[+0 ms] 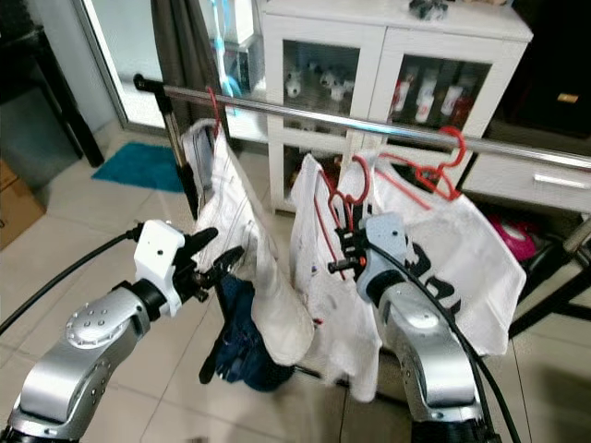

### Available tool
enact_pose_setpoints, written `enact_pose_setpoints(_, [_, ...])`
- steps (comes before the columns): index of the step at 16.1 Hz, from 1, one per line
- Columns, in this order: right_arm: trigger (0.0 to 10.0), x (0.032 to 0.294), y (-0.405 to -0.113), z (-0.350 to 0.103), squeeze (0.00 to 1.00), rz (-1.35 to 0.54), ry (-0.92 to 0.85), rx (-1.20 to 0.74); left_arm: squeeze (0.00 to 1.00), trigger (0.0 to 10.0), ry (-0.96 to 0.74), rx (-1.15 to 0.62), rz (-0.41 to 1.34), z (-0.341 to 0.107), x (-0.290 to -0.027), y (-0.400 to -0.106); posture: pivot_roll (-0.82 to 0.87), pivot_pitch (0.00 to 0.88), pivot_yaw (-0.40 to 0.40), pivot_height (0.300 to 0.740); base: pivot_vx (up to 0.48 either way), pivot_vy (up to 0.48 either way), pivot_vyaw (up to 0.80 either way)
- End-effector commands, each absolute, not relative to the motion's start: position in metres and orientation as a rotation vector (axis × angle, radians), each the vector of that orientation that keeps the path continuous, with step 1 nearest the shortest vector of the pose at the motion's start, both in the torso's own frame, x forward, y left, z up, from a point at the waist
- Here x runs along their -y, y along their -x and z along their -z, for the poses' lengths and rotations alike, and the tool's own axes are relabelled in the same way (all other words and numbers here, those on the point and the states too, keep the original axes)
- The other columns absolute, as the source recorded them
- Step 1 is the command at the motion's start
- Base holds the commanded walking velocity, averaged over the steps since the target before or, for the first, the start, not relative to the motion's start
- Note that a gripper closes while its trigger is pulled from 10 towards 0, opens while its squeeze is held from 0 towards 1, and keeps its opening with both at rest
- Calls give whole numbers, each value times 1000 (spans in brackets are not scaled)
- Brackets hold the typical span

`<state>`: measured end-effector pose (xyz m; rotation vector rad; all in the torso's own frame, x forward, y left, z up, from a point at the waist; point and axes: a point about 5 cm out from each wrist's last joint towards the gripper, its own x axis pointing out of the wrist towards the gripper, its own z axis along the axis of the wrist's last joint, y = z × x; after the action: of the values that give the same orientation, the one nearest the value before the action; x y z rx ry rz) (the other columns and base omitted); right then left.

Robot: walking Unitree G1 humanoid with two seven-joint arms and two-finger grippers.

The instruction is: Hang hanger

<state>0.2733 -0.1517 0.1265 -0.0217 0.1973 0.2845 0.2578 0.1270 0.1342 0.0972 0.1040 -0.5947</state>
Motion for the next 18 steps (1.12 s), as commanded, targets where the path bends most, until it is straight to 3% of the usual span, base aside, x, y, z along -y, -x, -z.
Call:
enact_pose_setpoints(1, [0,150,-272,-132,0,-273,17,-179,0,10000,-106,-115,592,-132,-128,-256,-63,0,7,740,-277,0,0])
enact_pose_setpoints(13, [0,145,-270,-132,0,-277,-32,-172,0,10000,-118,-119,607,-133,-130,-256,-60,0,18,740,-279,0,0])
enact_pose_setpoints(17, [0,138,-269,-142,0,-367,-40,-132,0,10000,-137,-120,618,-134,-129,-262,-61,0,23,740,0,0,0])
enact_pose_setpoints(18, [0,135,-268,-147,0,-411,-51,-112,271,10000,-117,-89,641,-139,-128,-266,-62,0,24,740,0,0,0])
